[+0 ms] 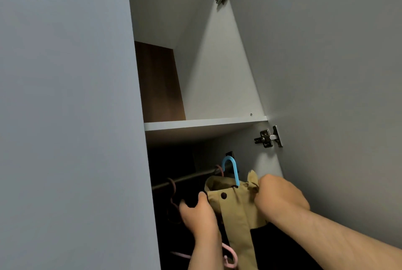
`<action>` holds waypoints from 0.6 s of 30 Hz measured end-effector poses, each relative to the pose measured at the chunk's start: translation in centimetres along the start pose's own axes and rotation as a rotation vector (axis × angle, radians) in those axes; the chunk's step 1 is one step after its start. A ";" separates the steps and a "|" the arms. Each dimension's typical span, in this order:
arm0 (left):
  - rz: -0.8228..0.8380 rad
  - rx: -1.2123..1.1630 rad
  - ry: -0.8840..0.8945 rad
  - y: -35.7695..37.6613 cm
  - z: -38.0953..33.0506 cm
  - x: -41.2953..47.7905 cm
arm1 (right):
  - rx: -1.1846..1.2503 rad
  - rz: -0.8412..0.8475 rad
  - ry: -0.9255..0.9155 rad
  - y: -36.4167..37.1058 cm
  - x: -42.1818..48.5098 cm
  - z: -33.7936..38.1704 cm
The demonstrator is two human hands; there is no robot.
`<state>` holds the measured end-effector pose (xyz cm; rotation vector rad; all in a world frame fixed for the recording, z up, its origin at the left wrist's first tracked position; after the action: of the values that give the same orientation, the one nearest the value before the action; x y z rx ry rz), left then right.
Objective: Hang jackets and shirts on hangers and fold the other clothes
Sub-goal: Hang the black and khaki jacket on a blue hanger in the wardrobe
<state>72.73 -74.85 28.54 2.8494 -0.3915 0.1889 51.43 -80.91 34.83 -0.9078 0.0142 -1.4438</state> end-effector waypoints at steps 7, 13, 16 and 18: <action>0.092 -0.529 -0.347 5.3 3.2 4.2 | -0.040 0.014 -0.097 2.3 3.1 1.6; 0.025 -0.608 -0.311 9.1 5.7 9.1 | -0.062 -0.009 -0.149 3.0 6.2 2.2; 0.061 -0.649 -0.241 9.1 3.2 9.2 | -0.031 -0.016 -0.164 4.0 7.0 2.5; 0.098 -0.638 -0.211 9.3 1.8 9.2 | -0.022 -0.018 -0.164 4.7 7.6 2.3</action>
<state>79.10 -86.31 30.51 2.2252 -0.5225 -0.1919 57.97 -86.77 37.75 -1.0447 -0.1010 -1.3841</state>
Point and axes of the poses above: each hand's wrist, its own x-axis towards the middle knuckle, its own y-axis out of the palm, z = x × y, the point moved 8 cm from there along x, towards the middle knuckle, and after that the axes turned 15 degrees about x, right-handed, at the moved point
